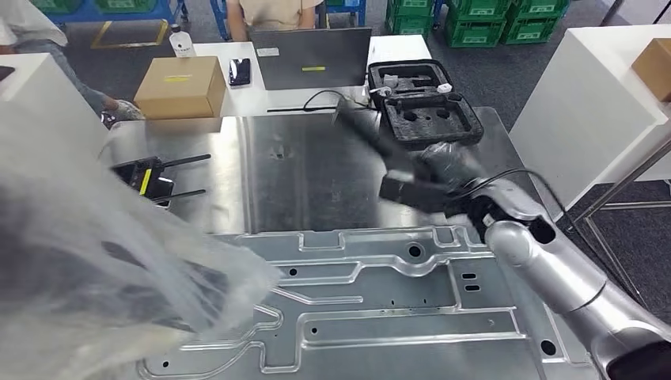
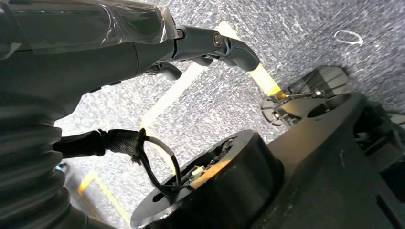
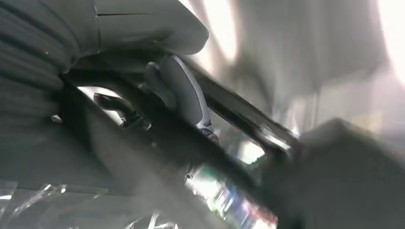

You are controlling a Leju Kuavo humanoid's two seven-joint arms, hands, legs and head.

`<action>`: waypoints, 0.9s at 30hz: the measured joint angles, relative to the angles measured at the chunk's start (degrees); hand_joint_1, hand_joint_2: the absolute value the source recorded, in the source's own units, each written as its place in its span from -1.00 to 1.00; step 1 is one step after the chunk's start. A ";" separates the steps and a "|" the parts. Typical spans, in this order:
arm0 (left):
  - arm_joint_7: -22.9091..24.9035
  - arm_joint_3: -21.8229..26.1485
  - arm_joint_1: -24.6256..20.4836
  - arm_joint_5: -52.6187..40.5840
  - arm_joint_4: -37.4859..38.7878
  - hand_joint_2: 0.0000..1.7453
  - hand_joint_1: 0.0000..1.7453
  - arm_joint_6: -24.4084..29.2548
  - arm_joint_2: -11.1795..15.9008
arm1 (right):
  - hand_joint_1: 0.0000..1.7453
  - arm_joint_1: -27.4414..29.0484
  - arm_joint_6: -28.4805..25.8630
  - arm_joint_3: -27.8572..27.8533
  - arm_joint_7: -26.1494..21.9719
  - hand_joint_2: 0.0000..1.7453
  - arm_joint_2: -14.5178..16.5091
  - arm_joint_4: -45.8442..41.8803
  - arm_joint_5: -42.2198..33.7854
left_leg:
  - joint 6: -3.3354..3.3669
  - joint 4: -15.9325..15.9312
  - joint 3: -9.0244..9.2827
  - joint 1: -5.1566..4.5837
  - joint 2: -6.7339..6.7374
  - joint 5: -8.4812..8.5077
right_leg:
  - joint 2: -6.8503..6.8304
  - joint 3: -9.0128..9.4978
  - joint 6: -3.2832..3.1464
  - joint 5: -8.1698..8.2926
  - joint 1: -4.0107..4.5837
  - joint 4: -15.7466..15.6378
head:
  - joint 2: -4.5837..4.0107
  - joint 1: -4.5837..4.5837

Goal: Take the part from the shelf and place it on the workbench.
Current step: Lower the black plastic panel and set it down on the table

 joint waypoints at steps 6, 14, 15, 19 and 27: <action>-1.04 0.02 0.17 0.04 0.00 1.00 -1.00 0.08 -0.28 | 1.00 1.72 -8.75 3.31 0.67 1.00 -1.55 0.56 3.57 | 1.37 -0.34 0.31 0.02 -0.76 0.81 | -0.61 -7.86 0.86 -7.70 -0.06 17.03 | 0.00 0.18; -0.01 0.03 0.40 -0.08 0.00 1.00 -1.00 1.10 -0.43 | 1.00 4.84 -38.31 -6.17 0.18 1.00 -3.45 -2.57 4.03 | 0.27 -0.33 1.30 -0.61 -0.49 -0.65 | -0.65 0.05 -0.23 -0.07 0.09 0.36 | 0.00 0.13; 0.13 0.03 0.41 -0.08 0.00 1.00 -1.00 1.19 -0.42 | 1.00 4.84 -35.12 -6.45 0.34 1.00 -3.58 -2.78 6.89 | 0.09 -0.30 1.33 -0.57 -0.41 -0.82 | -0.62 0.03 -0.51 -0.07 0.05 0.31 | 0.00 0.13; 0.27 0.04 0.19 -0.08 0.00 1.00 -1.00 0.98 -0.32 | 1.00 3.97 -22.67 -5.46 0.70 1.00 -3.75 -3.16 16.31 | -1.21 9.08 -2.73 -0.36 -0.18 -6.29 | -0.70 -0.04 -1.48 0.00 -0.19 0.16 | 0.00 0.11; -0.44 0.03 -0.05 -0.10 0.00 1.00 -1.00 -0.53 -0.05 | 1.00 4.47 -20.99 -2.55 1.03 1.00 -3.76 -3.18 14.15 | 0.11 1.00 0.93 -0.77 -0.09 -0.82 | -1.02 -0.08 -1.36 0.13 0.42 0.26 | 0.00 0.13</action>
